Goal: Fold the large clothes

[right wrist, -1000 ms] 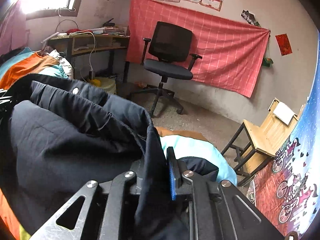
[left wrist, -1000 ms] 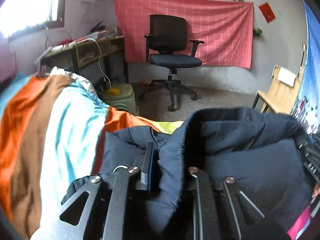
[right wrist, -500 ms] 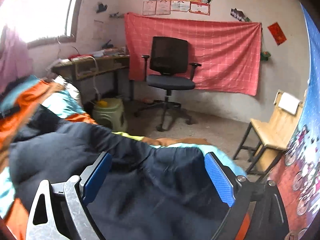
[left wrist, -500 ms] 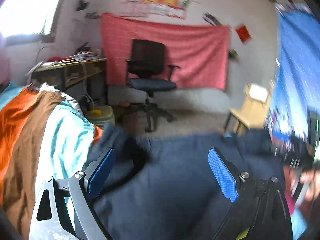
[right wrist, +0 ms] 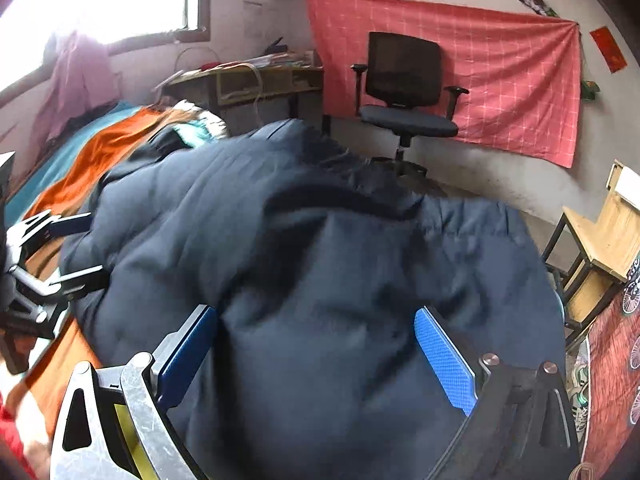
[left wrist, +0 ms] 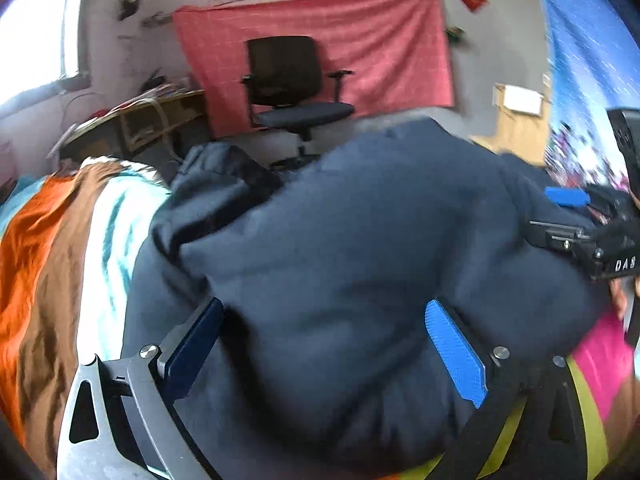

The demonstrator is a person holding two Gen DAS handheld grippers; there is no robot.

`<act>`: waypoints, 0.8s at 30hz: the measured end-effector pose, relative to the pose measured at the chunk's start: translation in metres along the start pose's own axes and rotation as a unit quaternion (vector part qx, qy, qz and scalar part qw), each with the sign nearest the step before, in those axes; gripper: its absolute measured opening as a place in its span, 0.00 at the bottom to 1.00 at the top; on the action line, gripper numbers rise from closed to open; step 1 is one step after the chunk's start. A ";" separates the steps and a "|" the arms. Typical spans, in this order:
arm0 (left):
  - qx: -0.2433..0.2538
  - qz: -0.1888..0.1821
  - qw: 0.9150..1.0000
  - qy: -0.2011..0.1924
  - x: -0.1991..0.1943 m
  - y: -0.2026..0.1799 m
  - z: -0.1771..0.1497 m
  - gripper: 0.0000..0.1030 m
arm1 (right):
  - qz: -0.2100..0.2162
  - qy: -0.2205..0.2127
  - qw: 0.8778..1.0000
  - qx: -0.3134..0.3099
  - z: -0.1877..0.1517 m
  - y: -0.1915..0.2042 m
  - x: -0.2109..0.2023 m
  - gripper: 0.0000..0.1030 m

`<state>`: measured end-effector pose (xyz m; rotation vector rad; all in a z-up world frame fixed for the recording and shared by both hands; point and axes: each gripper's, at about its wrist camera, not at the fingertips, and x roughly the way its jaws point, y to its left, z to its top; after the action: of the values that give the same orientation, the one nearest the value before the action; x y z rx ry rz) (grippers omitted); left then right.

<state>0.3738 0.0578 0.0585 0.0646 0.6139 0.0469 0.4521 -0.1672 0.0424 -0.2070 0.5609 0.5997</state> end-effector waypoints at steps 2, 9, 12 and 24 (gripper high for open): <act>-0.020 0.013 1.000 -0.001 0.013 0.005 0.008 0.99 | -0.003 -0.005 1.000 0.001 0.012 -0.005 0.013 0.97; -0.095 0.077 0.992 0.009 0.049 0.043 0.047 0.99 | -0.025 0.009 0.999 0.036 0.051 -0.030 0.070 0.97; -0.127 0.091 0.987 0.028 0.066 0.067 0.055 0.99 | -0.017 0.027 0.997 0.068 0.054 -0.045 0.092 0.97; -0.186 0.030 0.981 0.037 0.090 0.103 0.051 0.99 | 0.023 0.045 0.989 0.135 0.041 -0.080 0.131 1.00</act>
<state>0.4745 0.1639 0.0563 -0.2821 0.6679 0.2222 0.6064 -0.1562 0.0059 0.0358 0.7298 0.5550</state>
